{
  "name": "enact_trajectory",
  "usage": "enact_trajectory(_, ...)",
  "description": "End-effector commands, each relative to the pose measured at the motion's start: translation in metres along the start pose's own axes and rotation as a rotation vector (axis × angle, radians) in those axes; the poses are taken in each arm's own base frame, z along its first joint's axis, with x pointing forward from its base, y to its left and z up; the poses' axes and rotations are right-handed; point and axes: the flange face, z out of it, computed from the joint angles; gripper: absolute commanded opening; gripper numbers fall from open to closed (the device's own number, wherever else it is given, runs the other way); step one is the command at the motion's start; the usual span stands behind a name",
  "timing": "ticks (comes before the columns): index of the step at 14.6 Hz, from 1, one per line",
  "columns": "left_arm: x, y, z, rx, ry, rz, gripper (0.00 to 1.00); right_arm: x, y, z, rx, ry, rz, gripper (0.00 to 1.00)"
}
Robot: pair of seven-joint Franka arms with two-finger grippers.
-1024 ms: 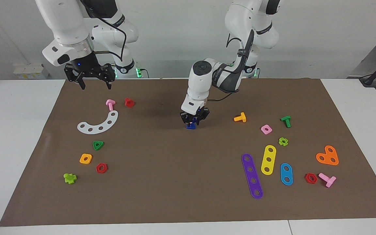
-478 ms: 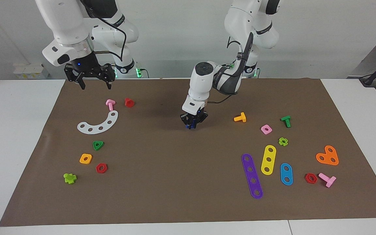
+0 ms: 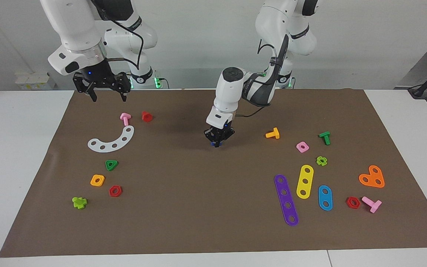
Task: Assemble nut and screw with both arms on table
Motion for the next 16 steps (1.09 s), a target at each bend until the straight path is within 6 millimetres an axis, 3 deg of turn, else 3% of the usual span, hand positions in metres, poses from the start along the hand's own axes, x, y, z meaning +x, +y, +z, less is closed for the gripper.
enact_trajectory(1, 0.033, -0.002, -0.037, 0.012, -0.011, -0.023, 0.31, -0.006, 0.003, -0.001, -0.001, 0.016, 0.012, 1.0)
enact_trajectory(4, 0.073, -0.017, -0.074, 0.038, -0.024, -0.012, 0.46, -0.006, 0.003, -0.001, -0.001, 0.016, 0.012, 1.0)
enact_trajectory(5, 0.086, -0.03, -0.084, 0.057, -0.041, 0.003, 0.46, -0.006, 0.003, -0.001, -0.001, 0.016, 0.012, 1.0)
enact_trajectory(9, 0.133, -0.108, -0.125, 0.118, -0.104, 0.098, 0.57, -0.006, 0.003, -0.001, -0.001, 0.016, 0.012, 1.0)
enact_trajectory(11, 0.145, -0.141, -0.142, 0.147, -0.144, 0.154, 0.75, -0.006, 0.003, -0.001, -0.001, 0.016, 0.012, 1.0)
enact_trajectory(12, 0.15, -0.156, -0.153, 0.151, -0.153, 0.187, 0.94, -0.006, 0.003, -0.001, -0.001, 0.016, 0.012, 1.0)
enact_trajectory(13, 0.158, -0.175, -0.166, 0.151, -0.154, 0.211, 1.0, -0.006, 0.003, -0.001, -0.001, 0.016, 0.012, 1.0)
enact_trajectory(16, 0.171, -0.224, -0.217, 0.142, -0.141, 0.253, 1.0, -0.006, 0.003, -0.001, -0.001, 0.016, 0.012, 1.0)
